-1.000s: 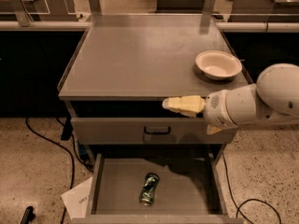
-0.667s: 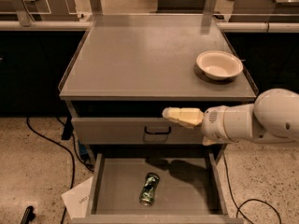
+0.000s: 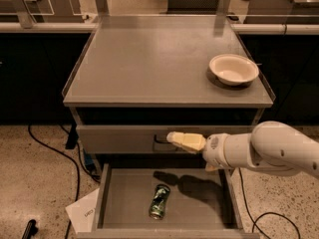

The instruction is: Pick green can from middle drawer and place on counter

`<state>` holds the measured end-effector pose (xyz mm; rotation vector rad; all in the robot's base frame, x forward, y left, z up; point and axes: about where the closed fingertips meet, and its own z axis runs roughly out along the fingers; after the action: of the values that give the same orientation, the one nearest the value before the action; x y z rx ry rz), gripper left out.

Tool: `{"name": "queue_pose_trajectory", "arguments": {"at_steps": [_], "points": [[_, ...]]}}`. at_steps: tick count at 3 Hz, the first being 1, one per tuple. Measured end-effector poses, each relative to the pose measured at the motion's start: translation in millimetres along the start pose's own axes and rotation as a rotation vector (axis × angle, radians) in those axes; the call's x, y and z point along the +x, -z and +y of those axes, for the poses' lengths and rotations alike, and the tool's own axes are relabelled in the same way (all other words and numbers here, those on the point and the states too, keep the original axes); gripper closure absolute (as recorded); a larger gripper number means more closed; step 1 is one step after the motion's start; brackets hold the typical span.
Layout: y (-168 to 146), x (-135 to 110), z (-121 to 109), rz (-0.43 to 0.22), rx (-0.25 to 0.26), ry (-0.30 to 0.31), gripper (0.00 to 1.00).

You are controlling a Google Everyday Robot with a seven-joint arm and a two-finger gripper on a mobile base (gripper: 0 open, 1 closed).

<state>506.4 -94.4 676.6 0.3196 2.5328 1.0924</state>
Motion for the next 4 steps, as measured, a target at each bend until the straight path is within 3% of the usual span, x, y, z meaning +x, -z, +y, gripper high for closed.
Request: {"name": "queue_pose_trajectory", "arguments": {"at_steps": [2,4], "points": [[-74,23,-24,0.241,0.152,-0.049,0.00],[-84,33,-29,0.229,0.144,-0.058,0.00]]}}
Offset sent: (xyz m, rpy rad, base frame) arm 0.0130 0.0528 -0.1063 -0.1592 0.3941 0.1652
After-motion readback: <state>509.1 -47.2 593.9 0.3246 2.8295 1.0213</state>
